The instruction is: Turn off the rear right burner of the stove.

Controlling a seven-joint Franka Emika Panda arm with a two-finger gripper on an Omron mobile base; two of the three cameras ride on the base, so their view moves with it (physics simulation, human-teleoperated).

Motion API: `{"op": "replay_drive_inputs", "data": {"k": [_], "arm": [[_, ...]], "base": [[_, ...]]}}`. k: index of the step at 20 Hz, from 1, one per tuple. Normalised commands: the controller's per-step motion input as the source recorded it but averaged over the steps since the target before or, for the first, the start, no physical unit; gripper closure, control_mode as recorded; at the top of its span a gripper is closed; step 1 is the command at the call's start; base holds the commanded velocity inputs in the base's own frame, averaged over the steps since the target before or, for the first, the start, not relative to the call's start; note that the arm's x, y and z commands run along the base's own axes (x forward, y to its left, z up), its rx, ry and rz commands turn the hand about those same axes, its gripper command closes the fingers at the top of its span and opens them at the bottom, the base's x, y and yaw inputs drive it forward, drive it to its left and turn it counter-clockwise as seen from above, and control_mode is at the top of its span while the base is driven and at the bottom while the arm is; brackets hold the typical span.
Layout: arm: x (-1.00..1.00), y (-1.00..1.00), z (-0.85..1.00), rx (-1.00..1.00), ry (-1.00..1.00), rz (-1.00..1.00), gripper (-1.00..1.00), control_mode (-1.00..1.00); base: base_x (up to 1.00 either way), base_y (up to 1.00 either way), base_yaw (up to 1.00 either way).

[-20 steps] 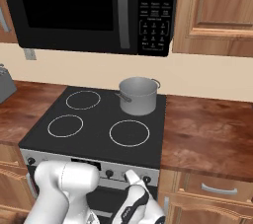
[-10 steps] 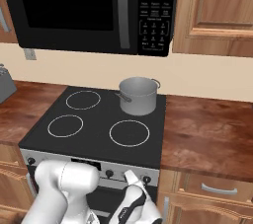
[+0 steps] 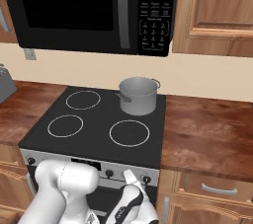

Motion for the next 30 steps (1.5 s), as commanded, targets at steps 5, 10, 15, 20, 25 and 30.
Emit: {"op": "replay_drive_inputs", "data": {"k": [5,10,15,20,25,30], "arm": [[0.00,0.00,0.10,0.00,0.00,-0.02,-1.00,-1.00],[-0.02,0.04,0.18,0.00,-0.01,0.00,-1.00,-1.00],[0.00,0.07,0.10,0.00,-0.01,-0.01,-1.00,-1.00],[0.00,0.09,0.00,0.00,0.00,-0.02,-1.00,-1.00],[0.00,0.00,0.00,0.00,0.00,-0.01,-1.00,-1.00],[0.00,-0.04,0.00,0.00,0.00,-0.01,-1.00,-1.00]], "base": [[0.00,0.00,0.00],[0.00,0.00,0.00],[0.00,0.00,0.00],[0.00,0.00,0.00],[0.00,0.00,0.00],[0.00,0.00,0.00]]}}
